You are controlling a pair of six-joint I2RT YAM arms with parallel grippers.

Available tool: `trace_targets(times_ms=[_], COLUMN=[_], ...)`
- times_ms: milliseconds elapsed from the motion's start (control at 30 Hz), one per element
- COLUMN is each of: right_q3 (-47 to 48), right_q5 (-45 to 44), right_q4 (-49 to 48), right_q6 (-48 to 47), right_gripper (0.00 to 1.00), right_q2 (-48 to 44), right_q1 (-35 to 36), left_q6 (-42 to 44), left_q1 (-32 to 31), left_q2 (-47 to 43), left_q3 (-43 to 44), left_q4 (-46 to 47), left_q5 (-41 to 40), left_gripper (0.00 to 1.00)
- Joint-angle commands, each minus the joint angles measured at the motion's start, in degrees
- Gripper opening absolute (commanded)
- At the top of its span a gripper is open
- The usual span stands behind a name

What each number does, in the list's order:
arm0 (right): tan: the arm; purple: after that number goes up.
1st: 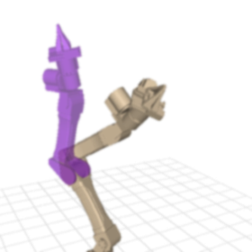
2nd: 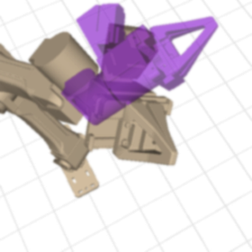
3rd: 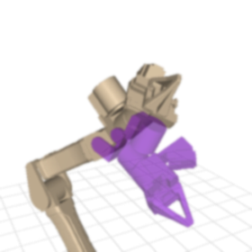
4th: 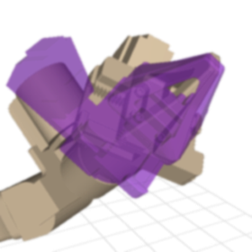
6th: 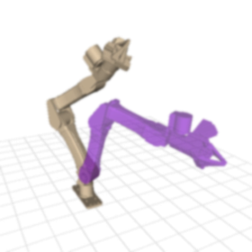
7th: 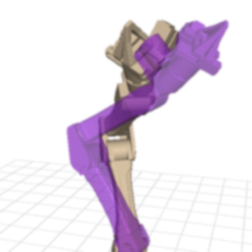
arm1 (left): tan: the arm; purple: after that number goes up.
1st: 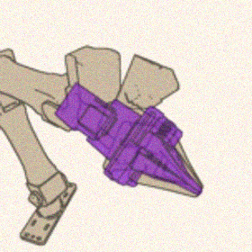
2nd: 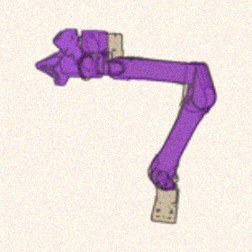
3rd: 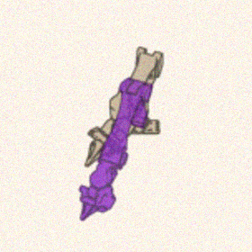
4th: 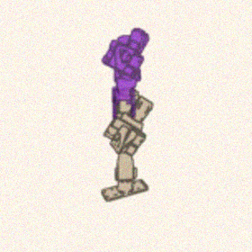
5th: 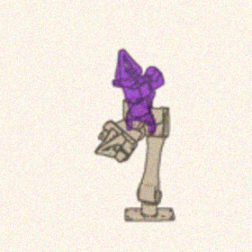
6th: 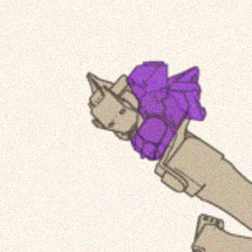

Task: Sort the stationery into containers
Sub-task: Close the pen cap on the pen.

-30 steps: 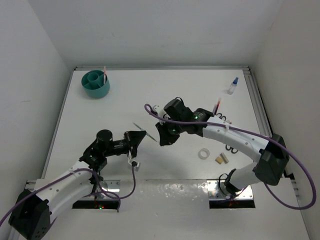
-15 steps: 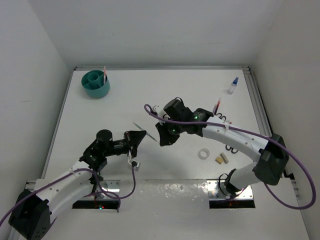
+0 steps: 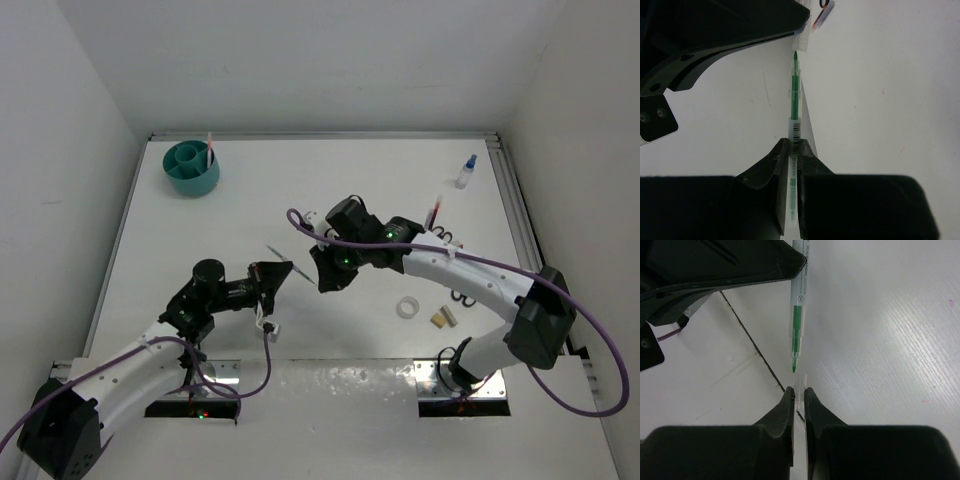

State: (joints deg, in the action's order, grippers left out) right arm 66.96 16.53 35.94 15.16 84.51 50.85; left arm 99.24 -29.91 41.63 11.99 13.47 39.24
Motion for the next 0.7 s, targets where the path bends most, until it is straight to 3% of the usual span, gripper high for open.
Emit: trace_targets(times_ms=[0, 667], right_q3=[2.1, 4.1], right_q5=[0.3, 0.6], right_q4=[-2.4, -3.2], right_q6=[0.0, 0.0], right_gripper=[0.0, 0.0], right_q2=[0.3, 1.6], right_q1=[0.4, 0.7], left_q6=[1.2, 1.8], left_q1=[-0.1, -0.4], left_q2=[-0.1, -0.2], left_q3=[1.5, 1.1], left_q4=[0.9, 0.5], left_q5=[2.4, 3.2], left_gripper=[0.0, 0.0])
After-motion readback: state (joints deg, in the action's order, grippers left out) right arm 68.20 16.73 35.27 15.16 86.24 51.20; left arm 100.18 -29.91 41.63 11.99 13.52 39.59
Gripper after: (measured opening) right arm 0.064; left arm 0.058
